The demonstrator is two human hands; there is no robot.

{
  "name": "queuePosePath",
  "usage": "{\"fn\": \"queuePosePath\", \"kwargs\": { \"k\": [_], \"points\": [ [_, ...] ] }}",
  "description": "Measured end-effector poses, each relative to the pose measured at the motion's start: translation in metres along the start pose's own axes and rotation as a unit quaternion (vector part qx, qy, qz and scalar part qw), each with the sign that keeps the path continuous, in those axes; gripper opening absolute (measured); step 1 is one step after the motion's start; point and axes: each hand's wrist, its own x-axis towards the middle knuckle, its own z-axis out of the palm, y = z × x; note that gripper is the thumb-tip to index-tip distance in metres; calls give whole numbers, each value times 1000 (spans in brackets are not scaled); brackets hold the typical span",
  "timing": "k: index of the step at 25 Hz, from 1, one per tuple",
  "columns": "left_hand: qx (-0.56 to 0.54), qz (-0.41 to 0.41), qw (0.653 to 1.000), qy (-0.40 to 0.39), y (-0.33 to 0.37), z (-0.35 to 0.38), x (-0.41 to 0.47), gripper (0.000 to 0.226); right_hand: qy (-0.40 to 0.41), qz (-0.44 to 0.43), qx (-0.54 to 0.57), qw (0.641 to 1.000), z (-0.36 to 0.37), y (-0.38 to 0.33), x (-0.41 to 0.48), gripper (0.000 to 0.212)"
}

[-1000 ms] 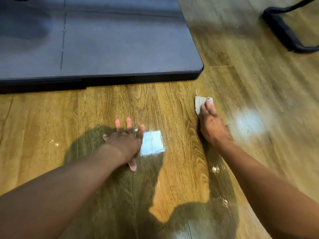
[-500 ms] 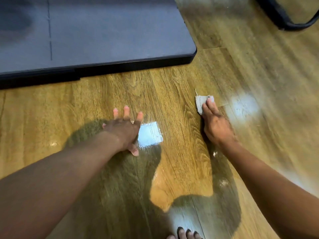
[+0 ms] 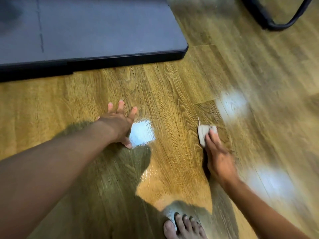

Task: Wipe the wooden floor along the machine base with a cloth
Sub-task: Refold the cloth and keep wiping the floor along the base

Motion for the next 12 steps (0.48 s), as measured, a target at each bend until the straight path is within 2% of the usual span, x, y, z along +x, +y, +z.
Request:
{"fn": "queuePosePath", "kwargs": {
  "k": [2, 3, 8, 12],
  "points": [
    [-9, -7, 1000, -4, 3, -2, 0, 128, -11, 8, 7, 1000, 8, -1, -41, 58],
    [-13, -10, 1000, -6, 5, -2, 1, 129, -12, 9, 14, 1000, 10, -2, -33, 57],
    [-10, -12, 1000, -1, 1, -2, 0, 129, -33, -6, 22, 999, -1, -25, 81, 49],
    [16, -3, 1000, 7, -8, 2, 0, 132, 17, 19, 32, 999, 19, -28, 16, 47]
  ]
}}
